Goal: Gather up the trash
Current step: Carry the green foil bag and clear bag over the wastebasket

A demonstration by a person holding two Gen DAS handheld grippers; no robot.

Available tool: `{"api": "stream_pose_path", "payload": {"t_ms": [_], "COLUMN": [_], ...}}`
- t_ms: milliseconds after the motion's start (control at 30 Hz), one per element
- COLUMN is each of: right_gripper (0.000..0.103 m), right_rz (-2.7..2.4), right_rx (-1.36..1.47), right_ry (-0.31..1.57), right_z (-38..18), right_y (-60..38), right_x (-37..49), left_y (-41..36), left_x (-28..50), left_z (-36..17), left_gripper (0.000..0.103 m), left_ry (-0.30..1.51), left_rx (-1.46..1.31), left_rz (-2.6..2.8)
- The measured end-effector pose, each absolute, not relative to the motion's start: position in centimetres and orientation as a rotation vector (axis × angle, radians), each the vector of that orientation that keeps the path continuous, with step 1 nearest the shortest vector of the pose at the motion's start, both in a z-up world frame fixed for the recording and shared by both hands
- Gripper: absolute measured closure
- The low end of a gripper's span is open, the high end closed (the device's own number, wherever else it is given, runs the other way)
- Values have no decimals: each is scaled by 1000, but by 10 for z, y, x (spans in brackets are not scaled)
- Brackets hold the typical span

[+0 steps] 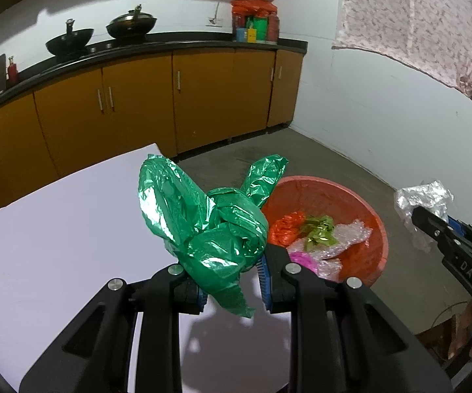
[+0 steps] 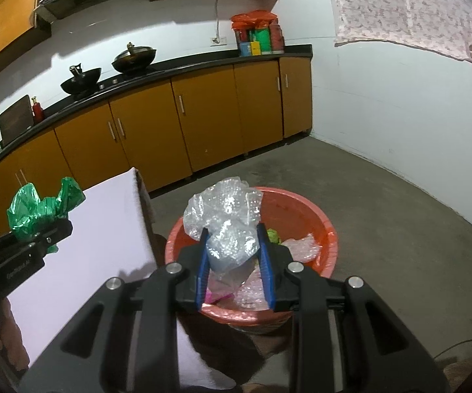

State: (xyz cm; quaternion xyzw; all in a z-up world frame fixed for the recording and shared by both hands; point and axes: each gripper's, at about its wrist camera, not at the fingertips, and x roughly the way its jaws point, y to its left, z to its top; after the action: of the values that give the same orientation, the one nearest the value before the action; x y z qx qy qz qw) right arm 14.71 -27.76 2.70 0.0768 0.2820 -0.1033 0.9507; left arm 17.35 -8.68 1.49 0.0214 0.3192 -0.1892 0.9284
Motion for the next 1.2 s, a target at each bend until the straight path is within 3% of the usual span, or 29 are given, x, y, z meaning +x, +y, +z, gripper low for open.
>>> {"api": "stream_pose_path", "payload": {"t_ms": [1200], "right_gripper": [76], "right_rz": [-242], "right_rx": [159], "right_ry": [612], "right_z": [7], "right_y": [-296], "right_x": [167], "left_y": [-123], "left_x": [188], "left_z": [-22], "left_gripper": [78], "left_ry": [758], "left_rx": [69], "left_rz": [-468]}}
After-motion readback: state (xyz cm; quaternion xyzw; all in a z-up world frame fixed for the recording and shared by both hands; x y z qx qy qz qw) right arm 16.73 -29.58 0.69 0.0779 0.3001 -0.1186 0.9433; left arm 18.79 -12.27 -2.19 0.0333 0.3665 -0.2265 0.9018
